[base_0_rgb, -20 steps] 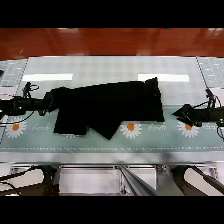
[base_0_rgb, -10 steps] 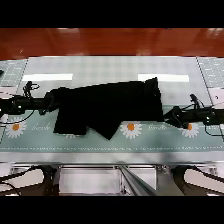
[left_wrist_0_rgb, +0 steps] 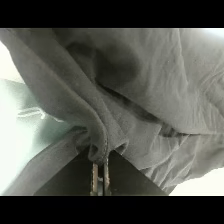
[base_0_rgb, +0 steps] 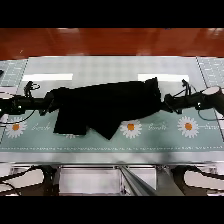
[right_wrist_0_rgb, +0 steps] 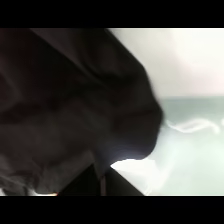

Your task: Fold the shirts.

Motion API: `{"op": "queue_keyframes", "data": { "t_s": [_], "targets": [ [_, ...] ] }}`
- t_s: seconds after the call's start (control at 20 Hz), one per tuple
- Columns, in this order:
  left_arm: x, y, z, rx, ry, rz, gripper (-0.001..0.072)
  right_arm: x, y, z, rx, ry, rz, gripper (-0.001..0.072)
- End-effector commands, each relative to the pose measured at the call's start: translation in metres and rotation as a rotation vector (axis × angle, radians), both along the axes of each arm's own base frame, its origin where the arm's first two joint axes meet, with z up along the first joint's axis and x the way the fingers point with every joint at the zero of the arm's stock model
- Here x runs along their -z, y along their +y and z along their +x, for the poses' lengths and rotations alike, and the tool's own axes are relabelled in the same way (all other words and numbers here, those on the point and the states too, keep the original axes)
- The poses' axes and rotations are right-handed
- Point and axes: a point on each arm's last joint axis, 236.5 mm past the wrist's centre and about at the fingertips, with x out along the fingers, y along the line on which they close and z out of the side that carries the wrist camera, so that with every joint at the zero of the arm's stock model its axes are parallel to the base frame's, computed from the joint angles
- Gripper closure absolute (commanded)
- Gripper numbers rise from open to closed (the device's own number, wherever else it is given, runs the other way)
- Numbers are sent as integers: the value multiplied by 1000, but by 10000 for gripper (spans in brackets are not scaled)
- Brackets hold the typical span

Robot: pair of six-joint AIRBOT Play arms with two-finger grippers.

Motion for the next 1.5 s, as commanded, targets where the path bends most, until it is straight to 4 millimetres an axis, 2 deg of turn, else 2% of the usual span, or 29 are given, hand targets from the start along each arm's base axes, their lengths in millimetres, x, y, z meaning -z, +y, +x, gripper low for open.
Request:
{"op": "queue_keyframes", "data": {
  "t_s": [0.0, 0.1, 0.2, 0.25, 0.3, 0.4, 0.5, 0.6, 0.7, 0.75, 0.9, 1.0, 1.1, 1.15, 1.25, 1.35, 1.45],
  "targets": [
    [-11, 2, 5, 0, -30, 9, 676, -42, 3, 23, -59, -71, -1, 682],
    [-42, 5, 19, 10, -117, 32, 676, -87, -5, 44, -79, -171, -47, 682],
    [-100, 11, 40, 23, -261, 74, 676, -150, -18, 68, -83, -317, -126, 683],
    [-140, 14, 51, 22, -358, 107, 677, -187, -24, 78, -77, -399, -168, 682],
    [-181, 17, 60, 11, -451, 136, 676, -232, -29, 87, -71, -503, -216, 682],
    [-275, 19, 65, -5, -657, 201, 677, -327, -36, 89, -56, -716, -306, 682],
    [-364, 15, 52, -19, -849, 257, 677, -422, -38, 70, -27, -938, -395, 683],
    [-439, 7, 25, -47, -1024, 306, 677, -499, -38, 34, 14, -1127, -480, 683],
    [-493, 1, -8, -91, -1168, 343, 677, -545, -36, -12, 55, -1253, -545, 683],
    [-513, -4, -28, -109, -1226, 356, 677, -559, -36, -37, 70, -1290, -584, 682],
    [-548, -12, -93, -143, -1353, 492, 677, -586, -37, -108, 116, -1370, -694, 682],
    [-566, -16, -145, -200, -1425, 580, 677, -591, -42, -150, 167, -1377, -752, 683],
    [-578, -15, -194, -273, -1485, 667, 677, -587, -41, -181, 188, -1375, -773, 683],
    [-583, -11, -219, -329, -1506, 706, 677, -583, -41, -190, 197, -1372, -776, 683],
    [-583, -2, -255, -419, -1517, 777, 677, -562, -45, -200, 210, -1318, -780, 683],
    [-569, 17, -273, -500, -1440, 847, 677, -538, -50, -201, 213, -1245, -779, 683],
    [-541, 42, -274, -545, -1287, 916, 677, -515, -55, -196, 216, -1170, -774, 683]
  ]
}}
